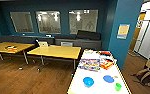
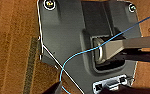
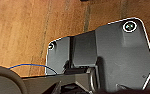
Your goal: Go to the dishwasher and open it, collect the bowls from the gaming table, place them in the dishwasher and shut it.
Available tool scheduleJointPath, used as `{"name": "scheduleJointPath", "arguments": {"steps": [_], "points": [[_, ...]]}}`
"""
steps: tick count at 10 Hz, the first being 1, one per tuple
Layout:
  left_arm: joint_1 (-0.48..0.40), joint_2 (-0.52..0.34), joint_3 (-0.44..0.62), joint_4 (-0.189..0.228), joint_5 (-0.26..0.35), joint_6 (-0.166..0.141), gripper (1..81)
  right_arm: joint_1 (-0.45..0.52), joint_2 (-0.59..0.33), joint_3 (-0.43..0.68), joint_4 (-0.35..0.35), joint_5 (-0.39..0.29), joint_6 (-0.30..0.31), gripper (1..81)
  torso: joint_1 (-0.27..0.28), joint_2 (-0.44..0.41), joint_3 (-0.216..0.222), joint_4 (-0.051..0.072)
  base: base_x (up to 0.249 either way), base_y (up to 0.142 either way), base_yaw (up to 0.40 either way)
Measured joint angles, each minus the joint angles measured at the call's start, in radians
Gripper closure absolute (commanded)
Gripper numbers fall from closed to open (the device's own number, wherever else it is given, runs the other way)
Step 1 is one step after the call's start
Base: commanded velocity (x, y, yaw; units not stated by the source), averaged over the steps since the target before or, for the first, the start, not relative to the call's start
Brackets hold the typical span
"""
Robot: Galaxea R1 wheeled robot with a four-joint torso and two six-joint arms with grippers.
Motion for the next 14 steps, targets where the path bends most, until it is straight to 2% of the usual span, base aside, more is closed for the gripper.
{"name": "scheduleJointPath", "arguments": {"steps": [1, 2, 3, 4, 5, 6, 8, 9, 10, 11, 13, 14], "points": [[0.000, -0.003, 0.028, -0.005, 0.025, 0.002, 1.0, 0.000, 0.000, 0.000, 0.000, 0.000, 0.000, 1.0, 0.000, 0.000, 0.000, 0.000, 0.000, 0.000, 0.000], [0.000, 0.001, 0.054, -0.087, 0.063, 0.059, 1.0, 0.000, 0.001, -0.002, 0.000, 0.000, 0.000, 1.0, 0.000, 0.000, 0.000, 0.000, 0.000, 0.000, 0.000], [0.000, 0.001, 0.069, -0.232, 0.114, 0.120, 1.0, 0.000, 0.000, -0.005, 0.000, 0.000, 0.000, 1.0, 0.000, 0.000, 0.000, 0.000, 0.000, 0.000, 0.000], [0.000, -0.002, 0.070, -0.382, 0.131, 0.178, 1.0, 0.000, 0.000, -0.006, 0.000, 0.000, 0.000, 1.0, 0.000, 0.000, 0.000, 0.000, 0.000, 0.000, 0.000], [0.000, -0.003, 0.069, -0.506, 0.130, 0.227, 1.0, 0.000, 0.001, -0.006, 0.000, 0.000, 0.000, 1.0, 0.000, 0.000, 0.000, 0.000, 0.000, 0.000, 0.000], [0.003, 0.001, 0.067, -0.577, 0.124, 0.266, 1.0, 0.001, 0.005, -0.009, 0.000, 0.000, 0.000, 1.0, 0.000, 0.000, 0.000, 0.000, 0.000, 0.000, 0.000], [0.006, 0.014, 0.064, -0.614, 0.122, 0.340, 1.0, 0.004, 0.014, -0.013, 0.000, 0.000, 0.000, 1.0, 0.000, 0.000, 0.000, 0.000, 0.000, 0.000, 0.000], [0.006, 0.019, 0.063, -0.651, 0.132, 0.372, 1.0, 0.003, 0.013, -0.017, 0.000, 0.000, 0.000, 1.0, 0.000, 0.000, 0.000, 0.000, 0.000, 0.000, 0.000], [0.006, 0.024, 0.063, -0.734, 0.154, 0.433, 1.0, 0.003, 0.013, -0.020, 0.000, 0.000, 0.000, 1.0, 0.000, 0.000, 0.000, 0.000, 0.000, 0.000, 0.000], [0.008, 0.024, 0.062, -0.843, 0.175, 0.552, 1.0, 0.003, 0.014, -0.020, 0.000, 0.000, 0.000, 1.0, 0.000, 0.000, 0.000, 0.000, 0.000, 0.000, 0.000], [0.009, 0.026, 0.061, -1.115, 0.188, 0.860, 1.0, 0.003, 0.014, -0.020, 0.000, 0.000, 0.000, 1.0, 0.000, 0.000, 0.000, 0.000, 0.000, 0.000, 0.000], [0.009, 0.027, 0.061, -1.266, 0.191, 1.029, 1.0, 0.003, 0.014, -0.020, 0.000, 0.000, 0.000, 1.0, 0.000, 0.000, 0.000, 0.000, 0.000, 0.000, 0.000]]}}
